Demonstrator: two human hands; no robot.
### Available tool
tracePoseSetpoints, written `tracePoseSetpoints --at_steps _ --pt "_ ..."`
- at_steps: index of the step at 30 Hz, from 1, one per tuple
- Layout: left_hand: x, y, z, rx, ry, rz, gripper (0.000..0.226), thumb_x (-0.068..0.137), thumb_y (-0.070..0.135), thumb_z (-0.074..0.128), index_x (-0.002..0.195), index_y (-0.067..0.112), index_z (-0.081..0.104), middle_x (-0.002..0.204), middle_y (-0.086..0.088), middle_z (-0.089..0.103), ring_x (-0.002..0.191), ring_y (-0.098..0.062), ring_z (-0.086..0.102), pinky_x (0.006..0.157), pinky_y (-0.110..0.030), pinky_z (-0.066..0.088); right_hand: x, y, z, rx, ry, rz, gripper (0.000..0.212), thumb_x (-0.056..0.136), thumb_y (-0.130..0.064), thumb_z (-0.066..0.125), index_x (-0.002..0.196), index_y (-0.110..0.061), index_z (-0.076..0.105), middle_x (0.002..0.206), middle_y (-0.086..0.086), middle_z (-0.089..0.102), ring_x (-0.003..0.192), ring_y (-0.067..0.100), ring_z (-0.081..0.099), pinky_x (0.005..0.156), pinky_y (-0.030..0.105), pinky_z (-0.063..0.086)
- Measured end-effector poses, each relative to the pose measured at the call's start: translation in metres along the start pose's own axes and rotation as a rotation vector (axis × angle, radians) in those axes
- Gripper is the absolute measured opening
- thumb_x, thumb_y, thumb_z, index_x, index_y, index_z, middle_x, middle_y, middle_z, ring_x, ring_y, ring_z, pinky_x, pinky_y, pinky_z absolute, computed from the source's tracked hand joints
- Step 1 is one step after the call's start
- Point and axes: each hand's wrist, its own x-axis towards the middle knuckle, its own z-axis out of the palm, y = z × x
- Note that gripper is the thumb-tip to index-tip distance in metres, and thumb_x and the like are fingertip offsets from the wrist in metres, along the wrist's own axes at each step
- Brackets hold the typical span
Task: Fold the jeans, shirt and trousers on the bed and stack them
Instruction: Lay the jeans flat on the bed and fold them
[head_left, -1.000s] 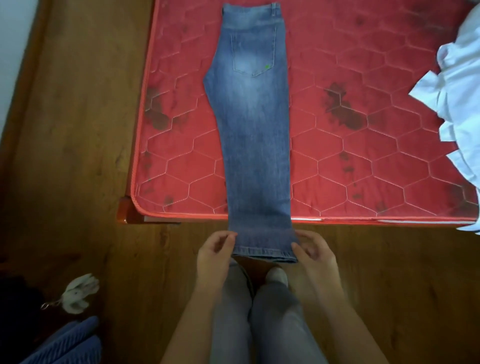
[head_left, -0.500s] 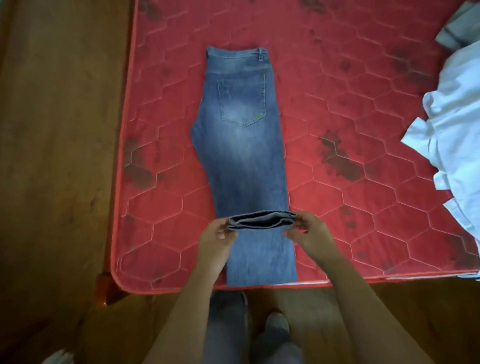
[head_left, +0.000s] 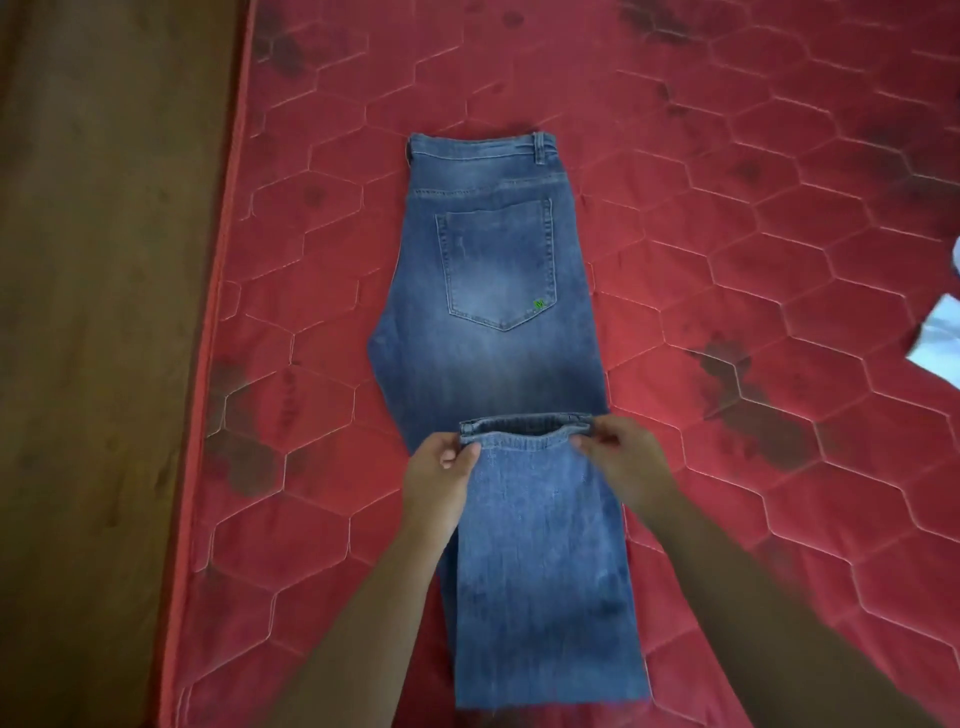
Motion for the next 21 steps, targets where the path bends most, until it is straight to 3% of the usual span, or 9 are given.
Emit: tracePoseSetpoints --at_steps 3,6,9,12,15,17,19,21 --pt "0.033 0.0 0.01 0.071 0.067 0.056 0.012 0.09 0.02 0.057 0.086 0.008 0.059 0.077 0.0 0.056 0.071 -0.012 0.052 0.061 -0.017 0.039 0.029 -0.006 0.004 0.038 0.02 -0.005 0.01 0.087 -0.018 0.061 0.095 -0.011 0.063 0.086 0.0 0.061 0.081 0.014 0.056 0.063 0.019 0.04" --pt "0.059 0.001 0.015 0.175 0.127 0.129 0.019 0.09 0.022 0.058 0.076 0.011 0.052 0.065 0.005 0.045 0.058 -0.007 0.043 0.052 -0.008 0.036 0.049 -0.009 0.007 -0.003 0.08 -0.028 0.017 0.088 -0.022 0.06 0.098 -0.009 0.062 0.085 -0.002 0.059 0.079 0.013 0.054 0.06 0.016 0.039" --pt "0.068 -0.001 0.018 0.28 0.157 0.129 0.017 0.09 0.026 0.058 0.082 0.012 0.052 0.063 0.01 0.044 0.059 -0.007 0.044 0.052 -0.009 0.036 0.059 -0.009 0.01 -0.118 0.115 -0.012 0.021 0.088 -0.029 0.06 0.098 -0.01 0.062 0.083 -0.001 0.059 0.076 0.014 0.052 0.062 0.024 0.038" --pt "0.062 -0.002 0.019 0.428 0.282 0.212 0.03 0.087 0.027 0.062 0.104 0.005 0.053 0.082 0.002 0.057 0.078 -0.018 0.056 0.068 -0.025 0.045 0.059 -0.005 0.016 -0.22 0.207 -0.059 0.024 0.087 -0.027 0.061 0.103 -0.01 0.058 0.093 0.004 0.058 0.085 0.021 0.054 0.07 0.031 0.043" --pt "0.052 -0.01 0.025 0.634 0.407 0.733 0.024 0.083 0.014 0.055 0.104 0.004 0.052 0.106 -0.014 0.061 0.101 -0.027 0.053 0.086 -0.035 0.04 0.045 0.006 0.031 -0.338 0.408 -0.423 0.026 0.083 -0.016 0.055 0.106 -0.006 0.052 0.105 0.016 0.056 0.098 0.027 0.048 0.083 0.04 0.042" --pt "0.046 -0.022 0.035 0.724 0.252 0.948 0.027 0.082 0.008 0.046 0.108 0.004 0.051 0.118 -0.017 0.06 0.114 -0.025 0.047 0.095 -0.038 0.036 0.035 0.014 0.046 -0.421 0.36 -0.656 0.031 0.079 -0.014 0.046 0.109 -0.007 0.048 0.112 0.019 0.058 0.104 0.025 0.044 0.087 0.036 0.037" --pt "0.045 -0.041 0.04 0.897 0.109 0.924 0.037 0.086 0.014 0.039 0.121 0.004 0.049 0.134 -0.015 0.051 0.128 -0.024 0.039 0.102 -0.048 0.036 0.031 0.026 0.059 -0.542 0.215 -0.745 0.041 0.079 -0.016 0.042 0.119 -0.006 0.048 0.127 0.018 0.055 0.118 0.024 0.04 0.098 0.041 0.038" --pt "0.051 -0.056 0.035 1.044 0.075 0.79 0.047 0.091 0.027 0.034 0.134 0.01 0.041 0.145 -0.008 0.039 0.135 -0.019 0.027 0.103 -0.058 0.028 0.036 0.038 0.059 -0.744 0.124 -0.714 0.049 0.086 -0.026 0.038 0.132 -0.01 0.044 0.14 0.008 0.047 0.13 0.018 0.031 0.104 0.053 0.032"
